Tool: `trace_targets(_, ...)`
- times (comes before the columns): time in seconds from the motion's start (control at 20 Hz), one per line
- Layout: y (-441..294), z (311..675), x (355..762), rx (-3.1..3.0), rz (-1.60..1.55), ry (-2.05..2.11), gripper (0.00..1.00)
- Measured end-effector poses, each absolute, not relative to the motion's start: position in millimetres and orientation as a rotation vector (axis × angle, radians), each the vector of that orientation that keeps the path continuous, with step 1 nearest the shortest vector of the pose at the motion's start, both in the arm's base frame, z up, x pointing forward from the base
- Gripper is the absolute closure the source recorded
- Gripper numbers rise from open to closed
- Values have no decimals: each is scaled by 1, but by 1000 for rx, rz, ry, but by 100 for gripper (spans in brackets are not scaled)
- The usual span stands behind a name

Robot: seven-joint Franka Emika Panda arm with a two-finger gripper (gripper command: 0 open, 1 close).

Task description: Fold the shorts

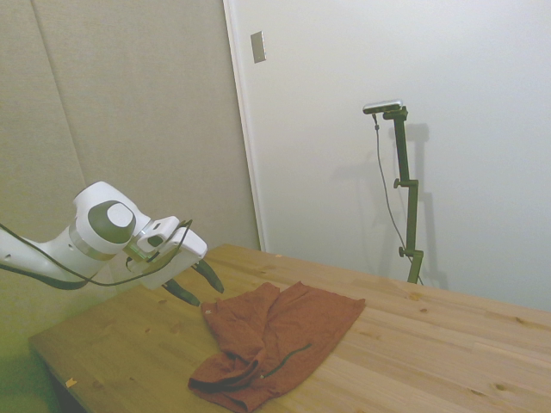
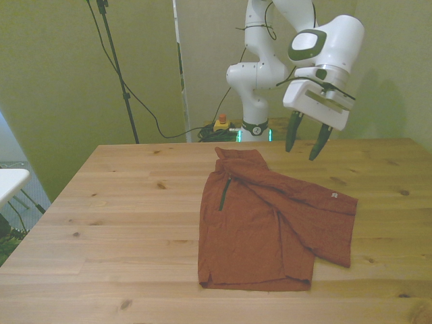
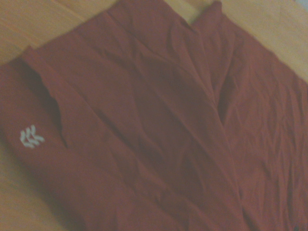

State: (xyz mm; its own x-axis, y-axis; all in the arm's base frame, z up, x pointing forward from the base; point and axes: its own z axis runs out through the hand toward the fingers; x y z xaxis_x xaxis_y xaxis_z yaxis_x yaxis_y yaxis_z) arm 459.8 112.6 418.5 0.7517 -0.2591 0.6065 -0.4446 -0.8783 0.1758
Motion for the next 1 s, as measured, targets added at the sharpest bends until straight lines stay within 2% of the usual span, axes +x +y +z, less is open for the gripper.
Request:
trace_targets(0.35, 163, 386, 455, 2441, 1171, -273, 0)
trace_targets(0.55, 175, 360, 449, 2471, 1128, -277, 0)
trace_targets(1.0, 183, 339, 471, 2575, 1026, -382, 0)
